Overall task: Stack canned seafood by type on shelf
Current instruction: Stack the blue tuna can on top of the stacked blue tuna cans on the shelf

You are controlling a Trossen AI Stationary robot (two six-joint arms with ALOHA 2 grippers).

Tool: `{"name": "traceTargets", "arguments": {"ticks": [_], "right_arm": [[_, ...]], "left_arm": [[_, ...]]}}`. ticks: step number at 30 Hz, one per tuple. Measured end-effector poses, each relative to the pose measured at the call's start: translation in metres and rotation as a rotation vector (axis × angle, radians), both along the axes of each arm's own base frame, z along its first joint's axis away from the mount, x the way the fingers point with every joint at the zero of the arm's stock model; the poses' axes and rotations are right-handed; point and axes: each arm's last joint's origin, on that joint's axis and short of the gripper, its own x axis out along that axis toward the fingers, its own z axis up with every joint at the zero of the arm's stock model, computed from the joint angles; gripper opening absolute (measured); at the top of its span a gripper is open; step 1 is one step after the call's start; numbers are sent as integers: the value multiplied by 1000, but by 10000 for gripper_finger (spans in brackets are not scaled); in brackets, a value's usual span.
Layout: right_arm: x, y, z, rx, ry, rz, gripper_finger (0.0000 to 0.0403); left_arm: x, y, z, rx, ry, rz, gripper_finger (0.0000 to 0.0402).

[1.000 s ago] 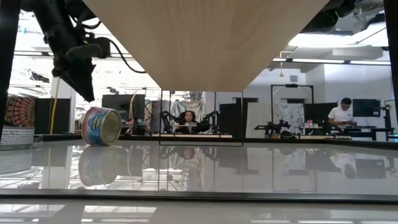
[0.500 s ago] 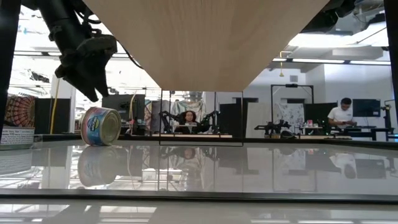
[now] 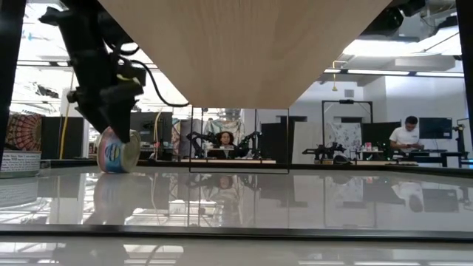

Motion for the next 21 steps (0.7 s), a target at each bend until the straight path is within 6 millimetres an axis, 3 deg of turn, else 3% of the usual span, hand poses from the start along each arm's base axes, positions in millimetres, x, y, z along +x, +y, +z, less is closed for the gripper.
{"name": "traceTargets", "arguments": {"ticks": [5, 14, 21], "right_arm": [[0, 1, 1, 1, -7, 6, 315], [0, 1, 2, 7, -16, 7, 315], [0, 3, 2, 8, -18, 12, 315]], "left_arm": [[3, 1, -7, 55, 71, -31, 293], [-2, 5, -4, 186, 108, 7, 179], [-6, 5, -3, 152, 101, 49, 116]]}}
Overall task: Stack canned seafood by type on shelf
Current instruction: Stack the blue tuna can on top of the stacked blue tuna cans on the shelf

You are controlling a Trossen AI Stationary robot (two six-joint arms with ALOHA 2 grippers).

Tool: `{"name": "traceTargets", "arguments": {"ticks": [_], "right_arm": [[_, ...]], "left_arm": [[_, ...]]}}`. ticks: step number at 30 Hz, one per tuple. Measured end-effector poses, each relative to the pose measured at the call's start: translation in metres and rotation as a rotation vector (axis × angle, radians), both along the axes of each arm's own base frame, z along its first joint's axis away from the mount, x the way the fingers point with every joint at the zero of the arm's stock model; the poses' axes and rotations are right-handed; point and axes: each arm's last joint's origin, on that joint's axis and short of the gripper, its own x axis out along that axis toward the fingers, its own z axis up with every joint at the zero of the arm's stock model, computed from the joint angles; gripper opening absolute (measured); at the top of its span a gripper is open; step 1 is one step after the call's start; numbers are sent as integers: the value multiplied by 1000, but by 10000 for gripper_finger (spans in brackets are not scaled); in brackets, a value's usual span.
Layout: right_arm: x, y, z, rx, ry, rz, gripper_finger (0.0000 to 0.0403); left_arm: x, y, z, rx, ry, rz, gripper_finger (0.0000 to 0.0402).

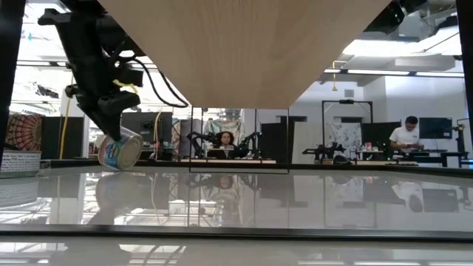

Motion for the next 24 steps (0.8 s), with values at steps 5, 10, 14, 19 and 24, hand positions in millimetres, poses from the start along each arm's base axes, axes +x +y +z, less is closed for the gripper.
{"name": "traceTargets", "arguments": {"ticks": [5, 10, 14, 19, 24], "right_arm": [[0, 0, 0, 4, -3, -1, 315], [-1, 2, 1, 6, -7, 9, 315], [-1, 3, 1, 6, -9, 16, 315], [-1, 4, 2, 1, -18, 21, 315], [-1, 6, 5, -9, -40, 40, 315]], "left_arm": [[-10, 1, 2, -10, 10, 92, 133], [-14, -1, 7, -8, -26, 125, 182], [-15, -1, 12, -25, -94, 141, 220], [-16, -2, 17, -36, -173, 173, 277], [-8, -1, 16, -16, -254, 220, 328]]}}
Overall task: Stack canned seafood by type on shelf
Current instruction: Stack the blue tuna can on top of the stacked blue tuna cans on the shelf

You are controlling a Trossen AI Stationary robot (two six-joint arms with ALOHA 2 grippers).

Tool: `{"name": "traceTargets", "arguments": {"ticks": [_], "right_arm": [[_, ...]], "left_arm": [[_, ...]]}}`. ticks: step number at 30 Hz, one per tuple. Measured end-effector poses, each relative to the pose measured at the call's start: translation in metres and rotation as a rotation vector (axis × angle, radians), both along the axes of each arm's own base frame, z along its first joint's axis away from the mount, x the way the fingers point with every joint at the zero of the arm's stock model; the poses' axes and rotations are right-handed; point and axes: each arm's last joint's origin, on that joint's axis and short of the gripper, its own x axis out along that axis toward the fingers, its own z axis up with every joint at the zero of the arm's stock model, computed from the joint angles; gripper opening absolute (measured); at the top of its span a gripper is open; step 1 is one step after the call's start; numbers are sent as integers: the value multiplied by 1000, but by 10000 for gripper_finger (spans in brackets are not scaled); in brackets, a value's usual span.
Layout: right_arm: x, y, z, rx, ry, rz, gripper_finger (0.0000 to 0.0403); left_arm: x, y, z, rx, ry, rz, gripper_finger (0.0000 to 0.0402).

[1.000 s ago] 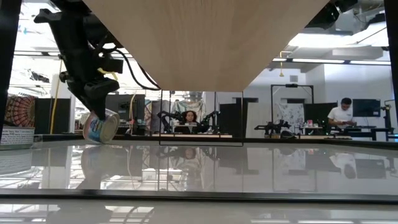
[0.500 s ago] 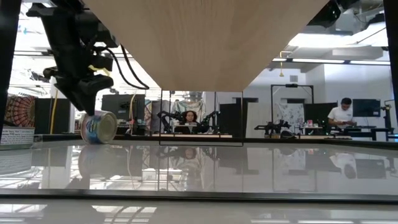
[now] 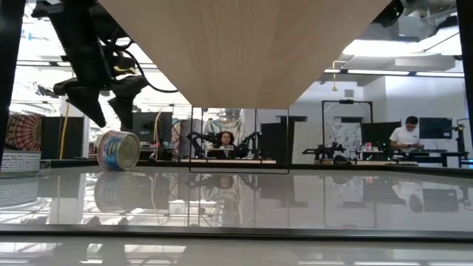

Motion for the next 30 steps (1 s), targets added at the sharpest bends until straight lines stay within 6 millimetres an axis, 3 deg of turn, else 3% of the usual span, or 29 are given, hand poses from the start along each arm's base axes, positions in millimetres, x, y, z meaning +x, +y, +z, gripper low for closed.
{"name": "traceTargets", "arguments": {"ticks": [8, 19, 23, 30], "right_arm": [[-3, 6, 1, 7, -13, 31, 315], [-5, 12, 4, 8, -39, 59, 315], [-6, 14, 5, 10, -41, 71, 315], [-7, 16, 5, 14, -46, 80, 315]], "left_arm": [[8, 9, -14, 131, 46, 126, 346], [17, 27, -36, 151, 159, 191, 343], [25, 27, -41, 132, 146, 149, 314], [25, 28, -41, 124, 150, 140, 224]]}}
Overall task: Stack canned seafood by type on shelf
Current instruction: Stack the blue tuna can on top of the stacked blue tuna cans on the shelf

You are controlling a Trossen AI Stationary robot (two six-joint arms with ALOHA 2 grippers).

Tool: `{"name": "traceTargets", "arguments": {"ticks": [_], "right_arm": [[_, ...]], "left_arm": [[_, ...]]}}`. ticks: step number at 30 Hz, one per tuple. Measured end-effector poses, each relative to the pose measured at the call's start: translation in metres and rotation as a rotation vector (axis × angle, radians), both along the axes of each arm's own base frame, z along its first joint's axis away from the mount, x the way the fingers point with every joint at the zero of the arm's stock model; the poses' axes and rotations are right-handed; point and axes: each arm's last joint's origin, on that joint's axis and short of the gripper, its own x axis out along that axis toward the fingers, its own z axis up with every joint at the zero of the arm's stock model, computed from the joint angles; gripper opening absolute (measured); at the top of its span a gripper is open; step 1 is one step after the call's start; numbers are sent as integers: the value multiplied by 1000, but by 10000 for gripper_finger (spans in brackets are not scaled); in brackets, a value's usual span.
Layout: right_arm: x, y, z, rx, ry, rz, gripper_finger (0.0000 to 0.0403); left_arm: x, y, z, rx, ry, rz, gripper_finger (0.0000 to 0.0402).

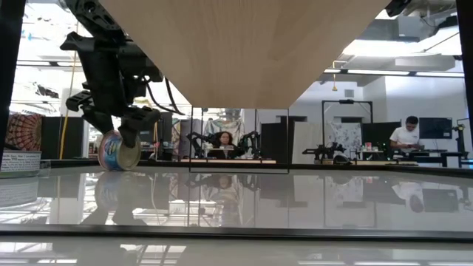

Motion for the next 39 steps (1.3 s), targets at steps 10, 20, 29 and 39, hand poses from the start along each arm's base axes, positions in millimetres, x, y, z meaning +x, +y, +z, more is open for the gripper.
{"name": "traceTargets", "arguments": {"ticks": [10, 20, 29, 39], "right_arm": [[-1, 1, -1, -6, 7, 7, 315], [-6, 3, -2, -106, 31, -2, 315], [-9, -17, 12, -266, 29, -23, 315], [-38, -54, 47, -260, -76, -91, 315]], "left_arm": [[-3, -5, 10, -12, 86, -156, 189], [-31, -31, 63, 197, 53, -410, 193], [-39, -58, 112, 478, -1, -768, 197], [-42, -64, 130, 711, 252, -927, 198]]}}
